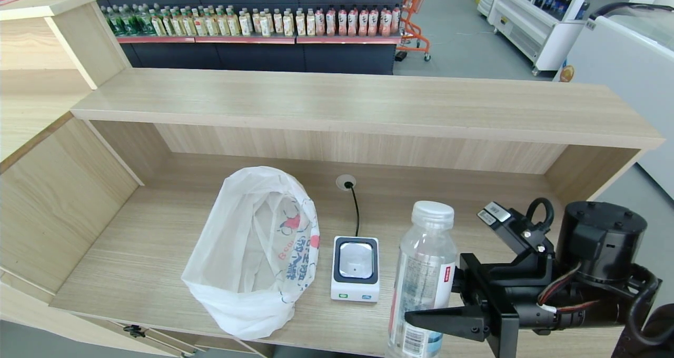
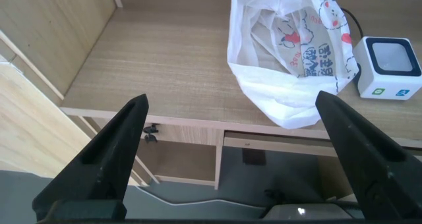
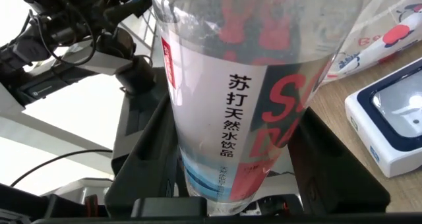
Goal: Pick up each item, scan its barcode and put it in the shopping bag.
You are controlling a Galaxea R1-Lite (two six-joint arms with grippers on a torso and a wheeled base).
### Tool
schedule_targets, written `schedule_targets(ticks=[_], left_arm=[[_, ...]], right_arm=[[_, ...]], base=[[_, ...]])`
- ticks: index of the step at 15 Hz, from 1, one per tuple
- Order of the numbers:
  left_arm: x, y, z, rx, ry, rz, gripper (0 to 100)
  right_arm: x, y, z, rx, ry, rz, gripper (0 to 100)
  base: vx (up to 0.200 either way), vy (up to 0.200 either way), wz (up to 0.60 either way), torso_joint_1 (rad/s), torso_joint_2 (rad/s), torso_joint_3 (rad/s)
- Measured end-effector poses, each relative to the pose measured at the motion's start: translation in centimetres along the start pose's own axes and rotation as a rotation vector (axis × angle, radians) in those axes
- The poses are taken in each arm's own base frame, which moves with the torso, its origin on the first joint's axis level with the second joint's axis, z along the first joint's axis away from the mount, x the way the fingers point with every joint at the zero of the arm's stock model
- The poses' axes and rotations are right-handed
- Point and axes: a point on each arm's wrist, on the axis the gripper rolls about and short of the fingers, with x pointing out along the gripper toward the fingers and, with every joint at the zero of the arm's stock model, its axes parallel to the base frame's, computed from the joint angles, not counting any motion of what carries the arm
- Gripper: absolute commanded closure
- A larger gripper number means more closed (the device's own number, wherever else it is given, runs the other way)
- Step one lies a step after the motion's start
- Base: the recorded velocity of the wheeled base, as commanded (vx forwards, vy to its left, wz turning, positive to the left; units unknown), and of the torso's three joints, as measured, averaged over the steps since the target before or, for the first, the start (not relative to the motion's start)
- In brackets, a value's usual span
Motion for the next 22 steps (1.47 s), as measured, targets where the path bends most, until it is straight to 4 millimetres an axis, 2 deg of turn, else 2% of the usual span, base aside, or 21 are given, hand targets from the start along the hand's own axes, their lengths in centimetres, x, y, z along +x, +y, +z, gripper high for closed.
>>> schedule_targets(ticks=[22], left_arm=[[0.0, 0.0, 0.0, 0.0, 0.0, 0.0, 0]], right_arm=[[-0.2, 1.3, 0.0, 0.056, 0.004, 0.021, 100]], base=[[0.0, 0.0, 0.0, 0.0, 0.0, 0.0]])
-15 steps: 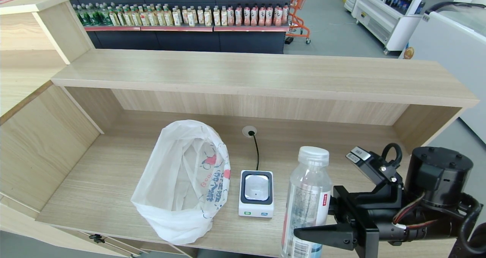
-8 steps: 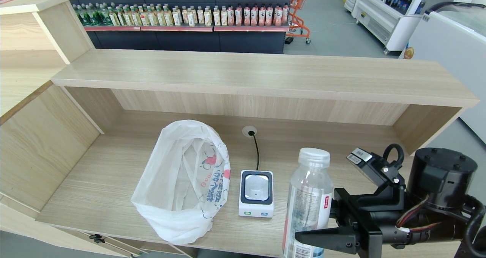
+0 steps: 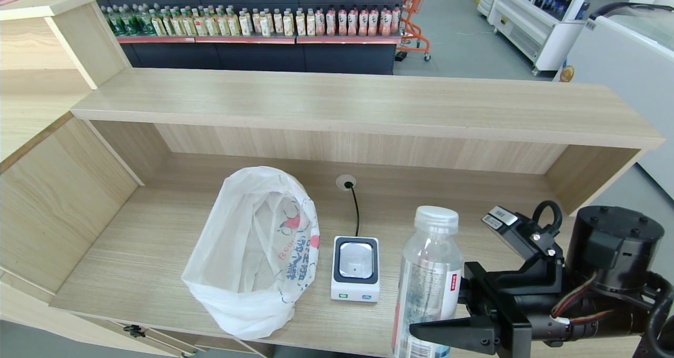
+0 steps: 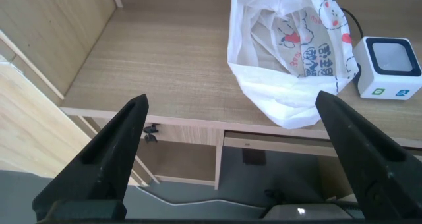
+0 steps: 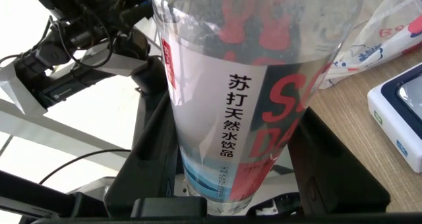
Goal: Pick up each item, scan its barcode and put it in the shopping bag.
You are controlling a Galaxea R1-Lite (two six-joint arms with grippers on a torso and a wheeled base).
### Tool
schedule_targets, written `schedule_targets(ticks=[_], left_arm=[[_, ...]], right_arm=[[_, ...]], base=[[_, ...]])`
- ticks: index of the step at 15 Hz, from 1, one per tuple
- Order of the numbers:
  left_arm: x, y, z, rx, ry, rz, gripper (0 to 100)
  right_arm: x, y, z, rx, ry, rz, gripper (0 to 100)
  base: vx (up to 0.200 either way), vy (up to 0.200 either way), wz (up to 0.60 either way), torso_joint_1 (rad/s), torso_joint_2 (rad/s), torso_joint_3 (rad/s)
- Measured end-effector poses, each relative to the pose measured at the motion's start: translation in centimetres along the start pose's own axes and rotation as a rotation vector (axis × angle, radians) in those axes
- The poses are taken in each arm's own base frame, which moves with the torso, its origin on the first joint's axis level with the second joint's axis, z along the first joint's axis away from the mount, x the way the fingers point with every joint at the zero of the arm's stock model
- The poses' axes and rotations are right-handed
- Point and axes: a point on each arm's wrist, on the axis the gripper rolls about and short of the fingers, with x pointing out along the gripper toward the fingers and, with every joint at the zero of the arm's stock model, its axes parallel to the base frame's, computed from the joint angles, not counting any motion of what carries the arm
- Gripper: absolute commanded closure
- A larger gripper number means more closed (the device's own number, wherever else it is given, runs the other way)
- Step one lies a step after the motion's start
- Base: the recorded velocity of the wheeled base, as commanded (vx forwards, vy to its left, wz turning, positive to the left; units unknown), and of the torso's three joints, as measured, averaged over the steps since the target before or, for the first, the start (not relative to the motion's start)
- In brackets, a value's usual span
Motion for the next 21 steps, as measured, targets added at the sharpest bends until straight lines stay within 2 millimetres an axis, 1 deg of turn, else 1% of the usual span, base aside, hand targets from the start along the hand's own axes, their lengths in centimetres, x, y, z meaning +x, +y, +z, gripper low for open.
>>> schedule_targets(ticks=[10, 12, 14, 15, 19, 21], left_arm=[[0.0, 0.0, 0.0, 0.0, 0.0, 0.0, 0], [0.0, 0.0, 0.0, 0.0, 0.0, 0.0, 0], [0.0, 0.0, 0.0, 0.0, 0.0, 0.0, 0], [0.0, 0.0, 0.0, 0.0, 0.0, 0.0, 0], [0.0, 0.0, 0.0, 0.0, 0.0, 0.0, 0], [0.0, 0.0, 0.0, 0.0, 0.0, 0.0, 0]], right_arm=[[0.0, 0.0, 0.0, -0.004, 0.0, -0.002, 100], [0.0, 0.0, 0.0, -0.048, -0.005, -0.024, 100], [-0.2, -0.3, 0.4, -0.234, -0.019, -0.116, 100], [-0.7, -0.6, 0.8, -0.324, -0.026, -0.177, 100], [-3.7, -2.2, 2.5, -0.761, -0.001, -0.411, 100], [-4.5, -2.5, 3.3, -0.929, 0.033, -0.523, 100]], base=[[0.0, 0.0, 0.0, 0.0, 0.0, 0.0], [0.0, 0.0, 0.0, 0.0, 0.0, 0.0], [0.0, 0.0, 0.0, 0.0, 0.0, 0.0], [0.0, 0.0, 0.0, 0.0, 0.0, 0.0], [0.0, 0.0, 0.0, 0.0, 0.0, 0.0], [0.0, 0.0, 0.0, 0.0, 0.0, 0.0]])
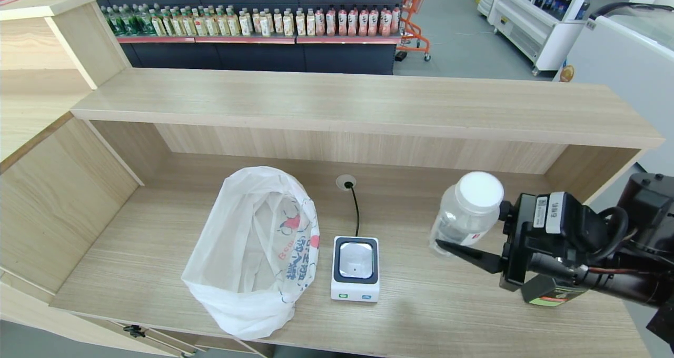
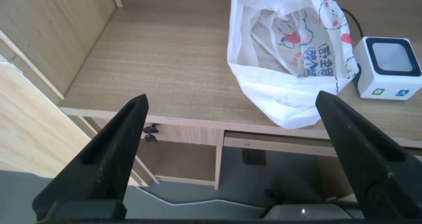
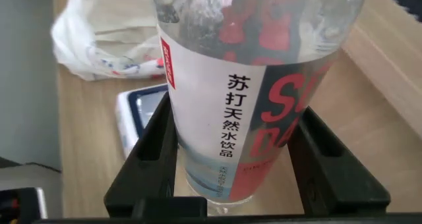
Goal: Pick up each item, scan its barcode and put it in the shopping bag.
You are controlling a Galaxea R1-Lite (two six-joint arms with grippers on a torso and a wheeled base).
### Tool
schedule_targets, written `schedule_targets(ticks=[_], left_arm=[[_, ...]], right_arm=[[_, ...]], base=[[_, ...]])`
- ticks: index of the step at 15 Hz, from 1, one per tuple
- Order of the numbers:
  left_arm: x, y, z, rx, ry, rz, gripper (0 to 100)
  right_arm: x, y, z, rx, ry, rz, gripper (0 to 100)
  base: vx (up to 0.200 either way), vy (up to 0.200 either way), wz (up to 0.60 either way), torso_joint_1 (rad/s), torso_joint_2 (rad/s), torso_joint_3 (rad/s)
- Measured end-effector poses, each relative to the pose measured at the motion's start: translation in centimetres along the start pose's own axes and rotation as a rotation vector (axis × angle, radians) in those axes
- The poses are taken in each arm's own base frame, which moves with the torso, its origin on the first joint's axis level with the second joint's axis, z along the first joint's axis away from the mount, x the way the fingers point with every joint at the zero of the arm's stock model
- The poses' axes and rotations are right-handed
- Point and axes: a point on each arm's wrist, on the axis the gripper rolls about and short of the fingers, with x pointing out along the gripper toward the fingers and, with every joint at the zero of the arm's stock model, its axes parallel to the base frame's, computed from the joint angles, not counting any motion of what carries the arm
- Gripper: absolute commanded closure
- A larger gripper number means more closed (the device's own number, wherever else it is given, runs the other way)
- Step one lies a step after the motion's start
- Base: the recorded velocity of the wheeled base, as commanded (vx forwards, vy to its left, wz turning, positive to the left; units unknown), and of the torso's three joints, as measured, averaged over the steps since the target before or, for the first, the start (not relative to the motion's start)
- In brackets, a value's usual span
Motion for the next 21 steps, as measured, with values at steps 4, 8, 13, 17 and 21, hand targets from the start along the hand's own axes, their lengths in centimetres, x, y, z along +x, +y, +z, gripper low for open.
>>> schedule_targets(ticks=[4, 8, 13, 17, 21], left_arm=[[0.0, 0.0, 0.0, 0.0, 0.0, 0.0, 0], [0.0, 0.0, 0.0, 0.003, 0.0, 0.0, 0], [0.0, 0.0, 0.0, 0.004, 0.0, 0.0, 0], [0.0, 0.0, 0.0, 0.004, 0.0, 0.0, 0], [0.0, 0.0, 0.0, 0.004, 0.0, 0.0, 0]], right_arm=[[0.2, -1.4, 1.1, -0.203, 0.065, -0.154, 100], [-0.8, -2.5, 2.2, -0.356, 0.071, -0.216, 100], [-1.9, -1.8, 2.8, -0.386, 0.085, -0.199, 100], [-2.7, -1.3, 3.2, -0.385, 0.086, -0.195, 100], [-3.7, -0.3, 3.3, -0.379, 0.093, -0.188, 100]], base=[[0.0, 0.0, 0.0, 0.0, 0.0, 0.0], [0.0, 0.0, 0.0, 0.0, 0.0, 0.0], [0.0, 0.0, 0.0, 0.0, 0.0, 0.0], [0.0, 0.0, 0.0, 0.0, 0.0, 0.0], [0.0, 0.0, 0.0, 0.0, 0.0, 0.0]])
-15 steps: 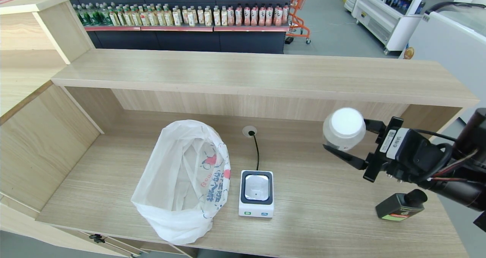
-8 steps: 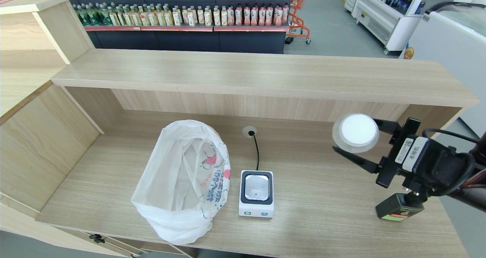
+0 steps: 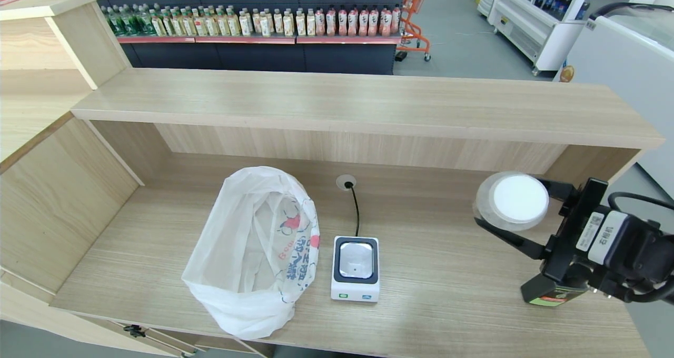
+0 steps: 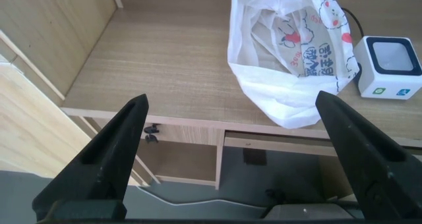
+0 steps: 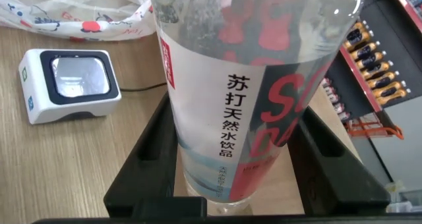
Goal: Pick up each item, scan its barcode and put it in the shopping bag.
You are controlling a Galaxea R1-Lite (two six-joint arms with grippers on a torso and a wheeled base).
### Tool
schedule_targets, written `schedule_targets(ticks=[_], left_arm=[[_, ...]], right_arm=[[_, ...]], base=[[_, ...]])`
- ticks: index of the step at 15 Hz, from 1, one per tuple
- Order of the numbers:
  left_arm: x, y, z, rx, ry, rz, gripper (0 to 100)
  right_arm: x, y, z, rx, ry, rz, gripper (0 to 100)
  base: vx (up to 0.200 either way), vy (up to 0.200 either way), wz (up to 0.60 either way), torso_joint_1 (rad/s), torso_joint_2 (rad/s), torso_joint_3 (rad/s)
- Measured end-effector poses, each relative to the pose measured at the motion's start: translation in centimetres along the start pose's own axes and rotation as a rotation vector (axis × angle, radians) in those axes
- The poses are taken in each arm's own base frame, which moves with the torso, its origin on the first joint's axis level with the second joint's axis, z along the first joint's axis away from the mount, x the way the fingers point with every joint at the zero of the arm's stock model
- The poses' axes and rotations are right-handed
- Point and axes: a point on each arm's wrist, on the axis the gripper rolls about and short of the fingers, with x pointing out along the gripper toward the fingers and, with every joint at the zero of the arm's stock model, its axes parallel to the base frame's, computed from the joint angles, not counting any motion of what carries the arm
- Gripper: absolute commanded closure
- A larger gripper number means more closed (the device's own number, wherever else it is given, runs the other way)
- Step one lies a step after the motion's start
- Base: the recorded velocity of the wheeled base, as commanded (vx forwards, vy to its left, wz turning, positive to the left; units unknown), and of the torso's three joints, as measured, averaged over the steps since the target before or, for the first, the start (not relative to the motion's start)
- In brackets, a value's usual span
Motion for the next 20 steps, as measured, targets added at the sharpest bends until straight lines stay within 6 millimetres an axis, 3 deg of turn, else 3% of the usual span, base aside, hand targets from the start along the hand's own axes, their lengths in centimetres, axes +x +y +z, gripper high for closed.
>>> schedule_targets(ticks=[10, 15, 20], left_arm=[[0.0, 0.0, 0.0, -0.002, 0.0, 0.0, 0], [0.0, 0.0, 0.0, 0.0, 0.0, -0.001, 0], [0.0, 0.0, 0.0, -0.001, 0.0, -0.001, 0]], right_arm=[[0.7, 0.1, -0.7, 0.032, -0.04, 0.076, 100], [2.2, -0.9, -4.0, 0.057, -0.101, 0.147, 100], [6.1, -2.2, -7.7, 0.065, -0.226, 0.221, 100]], base=[[0.0, 0.2, 0.0, 0.001, 0.0, 0.002], [0.0, 0.08, 0.0, 0.0, 0.0, 0.003], [0.0, 0.0, 0.0, 0.0, 0.0, 0.0]])
